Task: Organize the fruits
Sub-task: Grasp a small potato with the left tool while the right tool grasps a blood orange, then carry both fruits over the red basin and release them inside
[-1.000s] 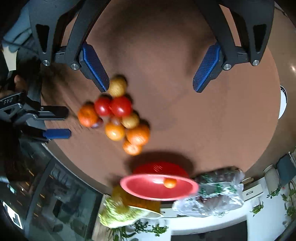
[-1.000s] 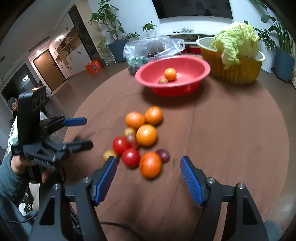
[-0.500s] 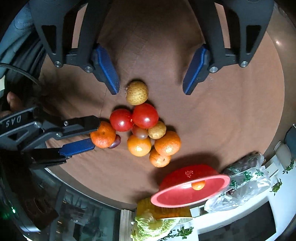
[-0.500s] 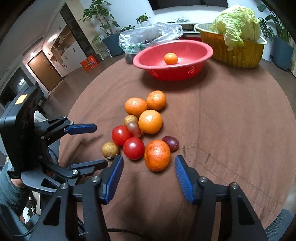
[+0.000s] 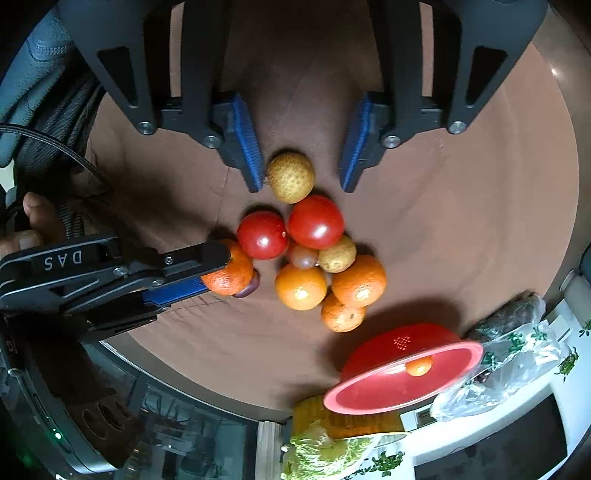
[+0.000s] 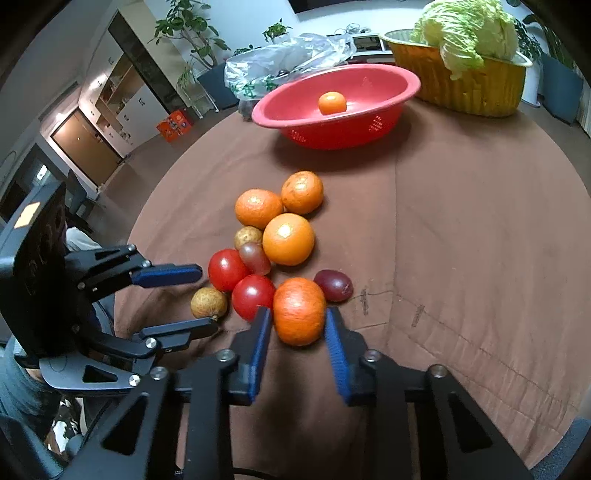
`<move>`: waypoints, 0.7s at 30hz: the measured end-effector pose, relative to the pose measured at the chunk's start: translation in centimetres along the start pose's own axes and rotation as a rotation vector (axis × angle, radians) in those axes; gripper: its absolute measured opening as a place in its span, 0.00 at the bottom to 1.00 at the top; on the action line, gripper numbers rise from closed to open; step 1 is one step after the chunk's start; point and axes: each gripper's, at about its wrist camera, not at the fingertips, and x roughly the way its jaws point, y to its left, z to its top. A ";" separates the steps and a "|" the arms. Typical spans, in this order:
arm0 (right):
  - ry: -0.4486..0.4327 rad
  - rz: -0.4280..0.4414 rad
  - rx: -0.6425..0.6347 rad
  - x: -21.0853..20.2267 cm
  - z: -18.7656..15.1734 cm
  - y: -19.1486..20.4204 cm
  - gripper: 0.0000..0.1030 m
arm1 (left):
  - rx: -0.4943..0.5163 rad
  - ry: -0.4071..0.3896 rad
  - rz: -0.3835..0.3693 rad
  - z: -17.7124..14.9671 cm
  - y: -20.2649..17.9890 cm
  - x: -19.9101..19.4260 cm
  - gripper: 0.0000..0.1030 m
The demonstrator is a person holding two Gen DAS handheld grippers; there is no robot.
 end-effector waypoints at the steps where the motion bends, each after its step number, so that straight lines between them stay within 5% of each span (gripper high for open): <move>1: -0.002 0.000 0.001 -0.1 -0.1 0.0 0.30 | 0.001 -0.001 -0.005 0.0 -0.1 0.0 0.31; 21: -0.064 0.015 0.017 -2.3 0.0 -0.9 0.29 | -0.070 -0.033 0.007 -1.1 1.5 -1.9 0.25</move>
